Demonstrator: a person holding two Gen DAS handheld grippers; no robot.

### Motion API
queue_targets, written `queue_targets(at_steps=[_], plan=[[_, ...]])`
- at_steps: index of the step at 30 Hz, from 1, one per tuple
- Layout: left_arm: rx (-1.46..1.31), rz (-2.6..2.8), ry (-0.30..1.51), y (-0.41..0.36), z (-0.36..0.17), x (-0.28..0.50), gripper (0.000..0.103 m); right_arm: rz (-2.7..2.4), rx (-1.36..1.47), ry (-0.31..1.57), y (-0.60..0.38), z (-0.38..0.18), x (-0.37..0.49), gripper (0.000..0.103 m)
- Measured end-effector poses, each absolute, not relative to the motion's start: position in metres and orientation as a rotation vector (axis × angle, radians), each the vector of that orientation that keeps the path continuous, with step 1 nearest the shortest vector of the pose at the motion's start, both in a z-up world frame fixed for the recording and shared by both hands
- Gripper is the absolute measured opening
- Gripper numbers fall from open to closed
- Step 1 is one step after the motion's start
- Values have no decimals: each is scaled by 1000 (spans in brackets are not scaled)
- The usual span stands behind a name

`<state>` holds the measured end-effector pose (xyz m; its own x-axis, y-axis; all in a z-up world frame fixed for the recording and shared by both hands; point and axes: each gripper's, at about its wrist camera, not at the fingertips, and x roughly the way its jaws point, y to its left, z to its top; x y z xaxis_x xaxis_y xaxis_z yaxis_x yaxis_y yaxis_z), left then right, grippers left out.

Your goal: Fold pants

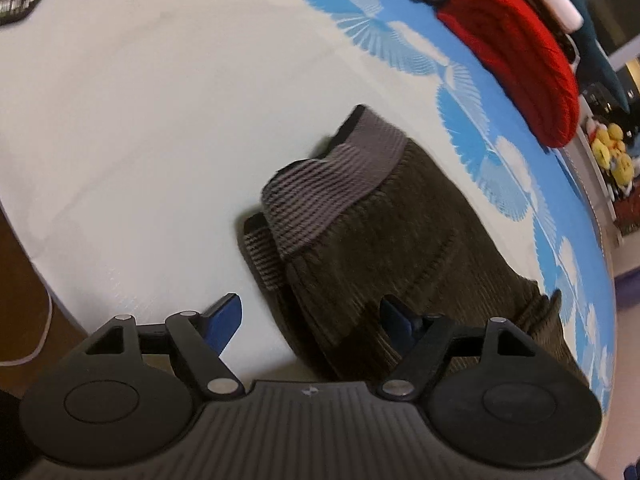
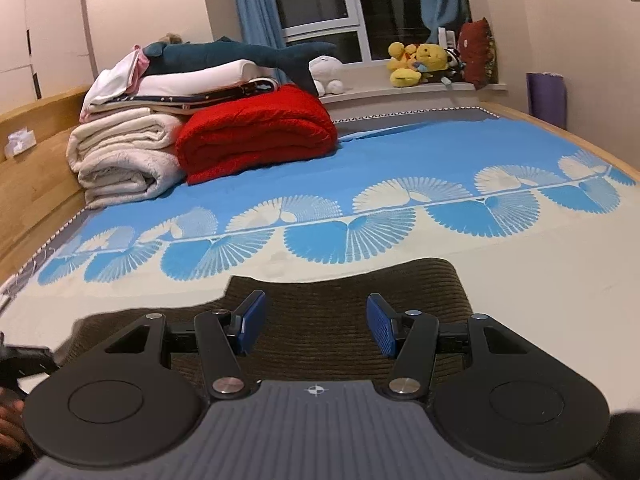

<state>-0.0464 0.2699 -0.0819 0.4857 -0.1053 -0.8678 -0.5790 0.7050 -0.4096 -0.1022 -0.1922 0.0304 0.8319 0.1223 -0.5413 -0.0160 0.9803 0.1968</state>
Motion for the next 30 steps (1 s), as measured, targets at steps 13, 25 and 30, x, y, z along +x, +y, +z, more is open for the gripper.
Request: queue_targets(at_steps=[13, 25, 30], plan=[[-724, 357, 951, 255, -88, -27, 68, 71, 175, 576, -187, 47, -132, 58], [-505, 335, 796, 216, -32, -39, 28, 2, 334, 626, -253, -12, -127, 58], [-328, 238, 704, 131, 42, -20, 27, -54, 413, 654, -277, -34, -111, 58]])
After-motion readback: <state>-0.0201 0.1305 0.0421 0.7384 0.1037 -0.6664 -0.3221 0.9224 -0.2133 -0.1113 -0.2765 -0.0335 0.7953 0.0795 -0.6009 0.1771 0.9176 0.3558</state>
